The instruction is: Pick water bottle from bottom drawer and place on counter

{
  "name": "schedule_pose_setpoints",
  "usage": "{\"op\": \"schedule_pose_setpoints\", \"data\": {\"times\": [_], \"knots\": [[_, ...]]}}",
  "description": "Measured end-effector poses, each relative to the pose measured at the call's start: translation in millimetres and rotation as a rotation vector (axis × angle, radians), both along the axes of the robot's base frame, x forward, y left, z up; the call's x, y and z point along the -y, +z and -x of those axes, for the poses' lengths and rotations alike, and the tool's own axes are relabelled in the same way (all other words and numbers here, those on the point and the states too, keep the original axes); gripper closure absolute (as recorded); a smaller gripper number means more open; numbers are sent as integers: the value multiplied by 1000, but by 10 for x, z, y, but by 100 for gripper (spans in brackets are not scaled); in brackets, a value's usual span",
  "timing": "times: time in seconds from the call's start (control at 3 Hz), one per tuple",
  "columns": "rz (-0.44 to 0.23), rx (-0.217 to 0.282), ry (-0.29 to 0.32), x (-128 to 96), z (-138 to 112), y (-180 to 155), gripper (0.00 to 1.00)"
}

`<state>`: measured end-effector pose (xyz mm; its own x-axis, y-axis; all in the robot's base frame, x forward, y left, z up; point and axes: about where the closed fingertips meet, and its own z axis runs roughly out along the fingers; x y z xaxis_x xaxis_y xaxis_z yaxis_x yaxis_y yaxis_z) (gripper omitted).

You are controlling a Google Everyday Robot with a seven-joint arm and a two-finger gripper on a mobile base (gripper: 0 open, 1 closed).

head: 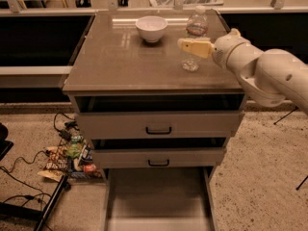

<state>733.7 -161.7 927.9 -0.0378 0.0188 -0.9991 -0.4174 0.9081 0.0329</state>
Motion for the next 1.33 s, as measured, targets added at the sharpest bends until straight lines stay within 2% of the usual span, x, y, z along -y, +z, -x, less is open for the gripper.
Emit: {"op": "schedule_pose_setpoints", "data": {"times": [0.33, 0.67, 1.0, 1.33], "knots": [[55, 59, -41, 1006, 133, 188, 0], [148, 113, -58, 1789, 298, 694, 0], [297, 90, -36, 2125, 510, 1013, 0], [564, -25, 10, 2143, 1020, 1184, 0]]}}
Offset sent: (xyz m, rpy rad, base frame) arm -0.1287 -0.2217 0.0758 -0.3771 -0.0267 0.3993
